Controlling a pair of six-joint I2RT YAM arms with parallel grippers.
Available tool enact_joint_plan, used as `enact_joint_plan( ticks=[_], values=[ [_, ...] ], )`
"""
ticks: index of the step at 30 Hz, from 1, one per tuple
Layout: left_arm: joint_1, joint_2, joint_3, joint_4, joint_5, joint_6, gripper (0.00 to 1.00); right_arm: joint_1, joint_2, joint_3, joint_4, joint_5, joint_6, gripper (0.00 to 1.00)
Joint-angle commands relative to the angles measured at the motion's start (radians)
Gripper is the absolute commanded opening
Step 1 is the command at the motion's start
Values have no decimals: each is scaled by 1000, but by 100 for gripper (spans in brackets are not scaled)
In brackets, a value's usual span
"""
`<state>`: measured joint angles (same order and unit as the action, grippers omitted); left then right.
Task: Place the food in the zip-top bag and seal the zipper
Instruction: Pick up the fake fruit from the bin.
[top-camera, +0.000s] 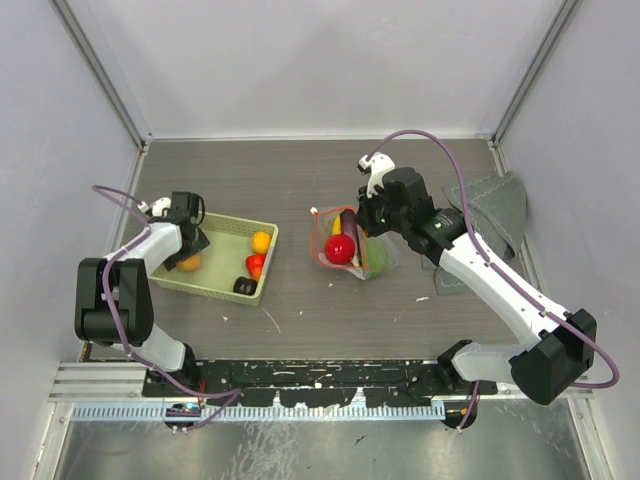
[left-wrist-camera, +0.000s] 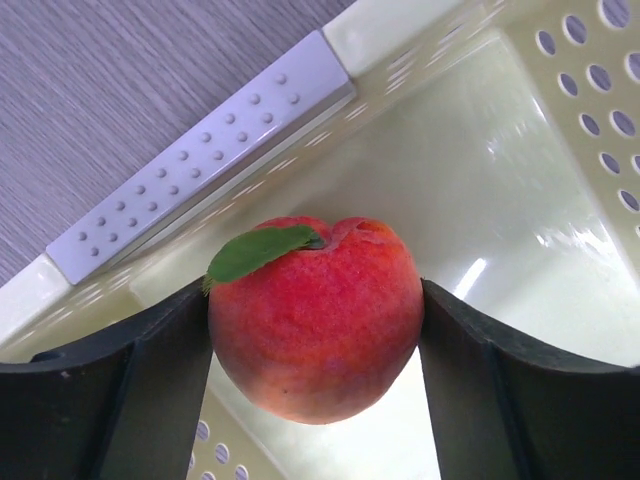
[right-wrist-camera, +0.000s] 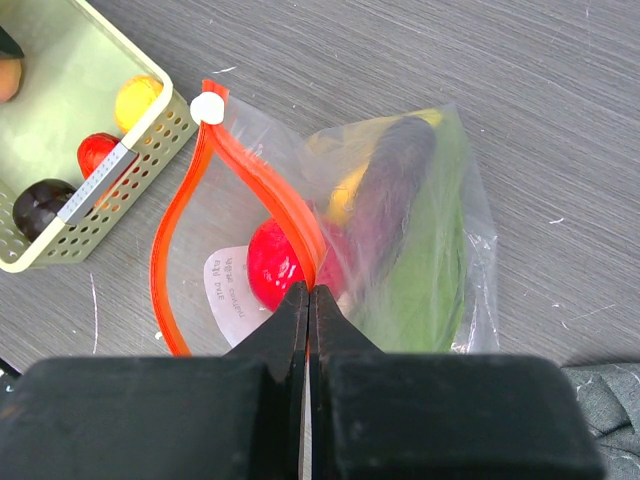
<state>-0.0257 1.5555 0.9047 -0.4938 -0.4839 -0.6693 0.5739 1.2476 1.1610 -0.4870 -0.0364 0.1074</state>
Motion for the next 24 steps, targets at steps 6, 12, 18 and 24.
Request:
enact_joint_plan(
  ticks=[6,12,18,24],
  values=[
    [4,-96,11,31,25,-1,56,3,-34,13,53,-23,-2,0],
    [0,-205,-15,23,151,3,53,2,-28,11,59,-33,4,0],
    [-94,-327,-36,28,271,9,51,3,-31,14,59,-33,2,0],
    [-238,-467,-37,71,320,31,51,3,-29,17,53,-34,1,0]
  ],
)
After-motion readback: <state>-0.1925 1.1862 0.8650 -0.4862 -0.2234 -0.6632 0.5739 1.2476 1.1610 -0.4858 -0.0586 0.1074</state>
